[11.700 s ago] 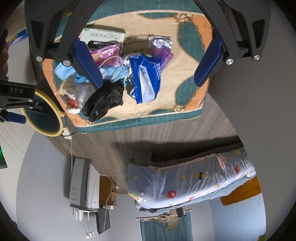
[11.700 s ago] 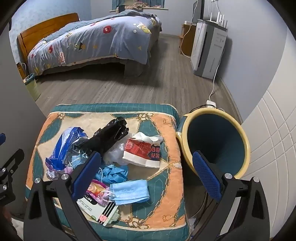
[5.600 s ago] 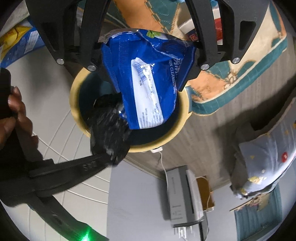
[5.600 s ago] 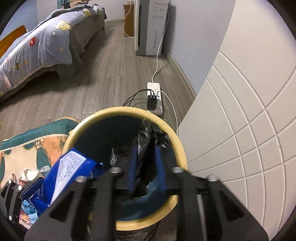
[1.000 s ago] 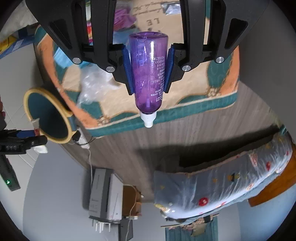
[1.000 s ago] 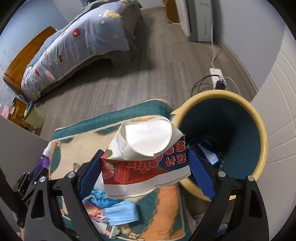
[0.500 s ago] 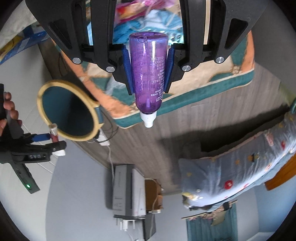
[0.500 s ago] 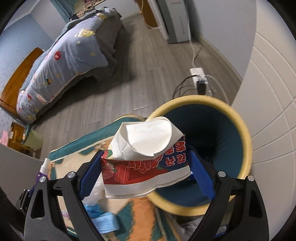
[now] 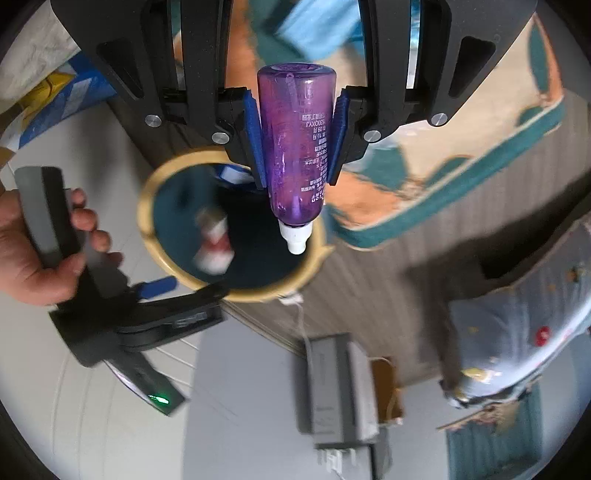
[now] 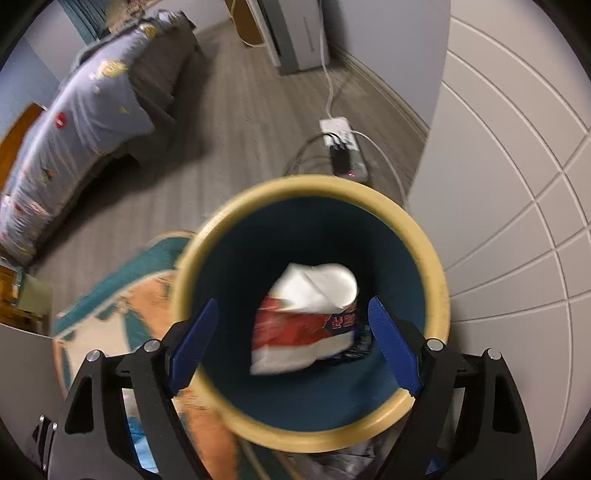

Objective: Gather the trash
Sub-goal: 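Drop the tissue box into the bin with right tool while left tool drops bottle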

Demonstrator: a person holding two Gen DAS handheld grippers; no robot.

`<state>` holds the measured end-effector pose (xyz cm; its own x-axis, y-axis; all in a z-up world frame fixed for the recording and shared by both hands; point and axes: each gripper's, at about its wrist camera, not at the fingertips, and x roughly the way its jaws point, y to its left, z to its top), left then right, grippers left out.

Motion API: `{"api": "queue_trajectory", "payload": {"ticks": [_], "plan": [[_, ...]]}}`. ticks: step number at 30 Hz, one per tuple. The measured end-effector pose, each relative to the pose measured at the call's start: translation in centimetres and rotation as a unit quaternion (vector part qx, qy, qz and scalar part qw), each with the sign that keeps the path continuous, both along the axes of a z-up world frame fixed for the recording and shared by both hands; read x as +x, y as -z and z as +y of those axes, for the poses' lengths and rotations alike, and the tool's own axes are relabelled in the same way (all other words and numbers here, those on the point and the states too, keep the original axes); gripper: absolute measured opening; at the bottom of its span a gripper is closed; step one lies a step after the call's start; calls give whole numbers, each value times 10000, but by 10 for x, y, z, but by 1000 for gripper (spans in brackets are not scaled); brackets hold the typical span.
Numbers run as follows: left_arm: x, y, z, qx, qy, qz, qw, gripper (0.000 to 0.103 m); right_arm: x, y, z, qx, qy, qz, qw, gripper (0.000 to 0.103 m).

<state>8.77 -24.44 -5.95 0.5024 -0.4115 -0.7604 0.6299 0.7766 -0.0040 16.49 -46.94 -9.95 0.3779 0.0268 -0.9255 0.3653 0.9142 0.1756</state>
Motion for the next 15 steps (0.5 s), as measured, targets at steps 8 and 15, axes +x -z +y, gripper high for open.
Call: {"api": "queue_trajectory", "payload": {"ticks": [8, 15], "plan": [[9, 25, -47, 254, 301, 247, 9989, 33, -4, 18, -15, 314, 254, 180, 9990, 51], [30, 40, -75, 528, 412, 189, 9976, 38, -5, 14, -24, 315, 421, 85, 9986, 53]]}}
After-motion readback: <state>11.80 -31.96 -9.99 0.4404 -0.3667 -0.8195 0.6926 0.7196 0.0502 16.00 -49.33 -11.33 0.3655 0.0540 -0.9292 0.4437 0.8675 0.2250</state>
